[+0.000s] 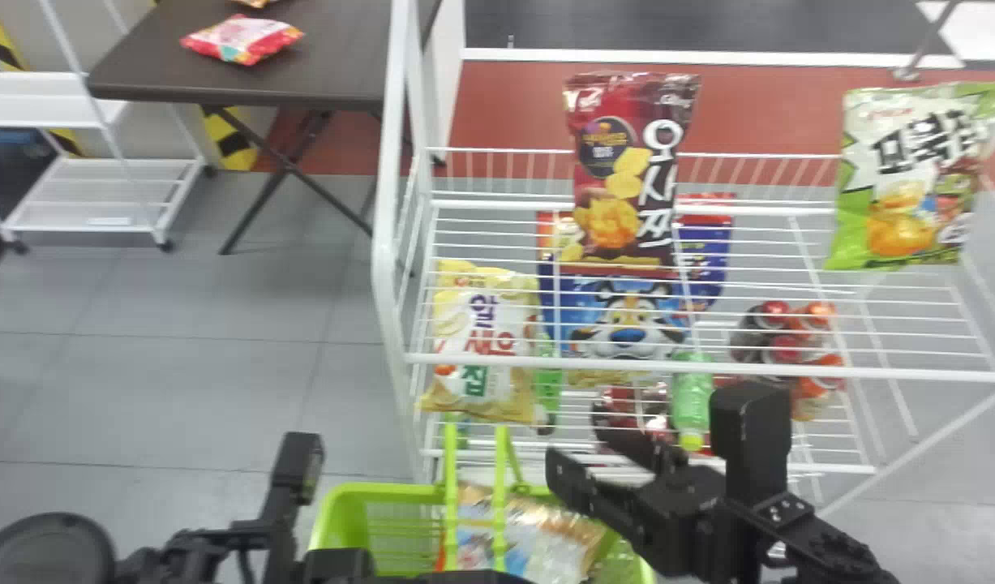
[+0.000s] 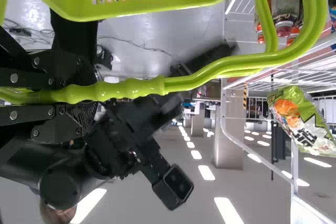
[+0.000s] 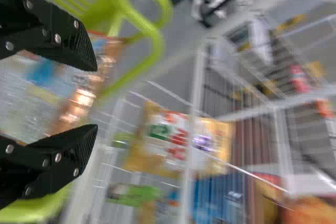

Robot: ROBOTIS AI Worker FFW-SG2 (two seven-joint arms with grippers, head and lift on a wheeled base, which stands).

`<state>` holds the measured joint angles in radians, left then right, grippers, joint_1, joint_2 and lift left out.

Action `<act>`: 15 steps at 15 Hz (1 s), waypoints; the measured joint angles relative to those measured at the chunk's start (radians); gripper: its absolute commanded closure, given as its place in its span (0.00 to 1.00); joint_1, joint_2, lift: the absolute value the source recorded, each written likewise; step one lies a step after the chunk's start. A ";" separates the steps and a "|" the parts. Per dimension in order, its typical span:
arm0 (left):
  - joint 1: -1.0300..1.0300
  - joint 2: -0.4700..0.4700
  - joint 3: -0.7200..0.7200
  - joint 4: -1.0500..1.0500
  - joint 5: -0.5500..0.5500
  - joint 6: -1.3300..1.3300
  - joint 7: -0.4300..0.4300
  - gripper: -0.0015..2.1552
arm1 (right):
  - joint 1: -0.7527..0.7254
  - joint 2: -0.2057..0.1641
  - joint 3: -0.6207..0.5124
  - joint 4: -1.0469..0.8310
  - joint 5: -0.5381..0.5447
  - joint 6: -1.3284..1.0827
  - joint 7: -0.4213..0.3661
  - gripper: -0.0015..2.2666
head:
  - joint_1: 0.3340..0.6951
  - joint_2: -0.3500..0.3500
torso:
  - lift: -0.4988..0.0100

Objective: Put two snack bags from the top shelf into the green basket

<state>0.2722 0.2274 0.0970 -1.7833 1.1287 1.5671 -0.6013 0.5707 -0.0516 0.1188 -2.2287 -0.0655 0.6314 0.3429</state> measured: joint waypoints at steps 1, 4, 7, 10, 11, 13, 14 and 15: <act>0.000 0.000 0.000 0.001 -0.001 0.000 0.000 0.99 | 0.016 0.019 -0.031 0.024 0.000 -0.137 -0.004 0.04 | 1.00 0.35 | 0.98; 0.000 -0.001 0.000 0.002 -0.001 0.000 0.003 0.99 | 0.046 0.050 -0.097 0.139 0.005 -0.550 -0.010 0.04 | 1.00 0.23 | 0.98; 0.000 -0.002 -0.001 0.002 -0.001 0.000 0.006 0.99 | 0.062 0.052 -0.136 0.255 0.009 -0.829 -0.013 0.04 | 1.00 0.15 | 0.98; 0.000 -0.003 -0.004 0.002 -0.001 0.000 0.008 0.99 | 0.079 0.052 -0.172 0.314 0.009 -0.930 -0.016 0.04 | 1.00 0.07 | 0.98; 0.000 -0.004 -0.006 0.002 -0.001 0.000 0.010 0.99 | 0.081 0.052 -0.176 0.318 0.009 -0.934 -0.018 0.04 | 1.00 0.06 | 0.98; -0.001 -0.004 -0.009 0.002 -0.001 0.000 0.011 0.99 | 0.082 0.052 -0.177 0.320 0.010 -0.934 -0.019 0.04 | 1.00 0.05 | 0.98; -0.001 -0.005 -0.009 0.002 -0.001 0.000 0.012 0.99 | 0.083 0.052 -0.176 0.320 0.010 -0.932 -0.021 0.04 | 1.00 0.05 | 0.98; 0.000 -0.005 -0.009 0.002 -0.001 0.000 0.012 0.99 | 0.083 0.052 -0.175 0.320 0.010 -0.930 -0.026 0.04 | 1.00 0.05 | 0.98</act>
<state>0.2719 0.2225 0.0883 -1.7810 1.1274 1.5671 -0.5895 0.6534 0.0000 -0.0564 -1.9084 -0.0552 -0.2988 0.3168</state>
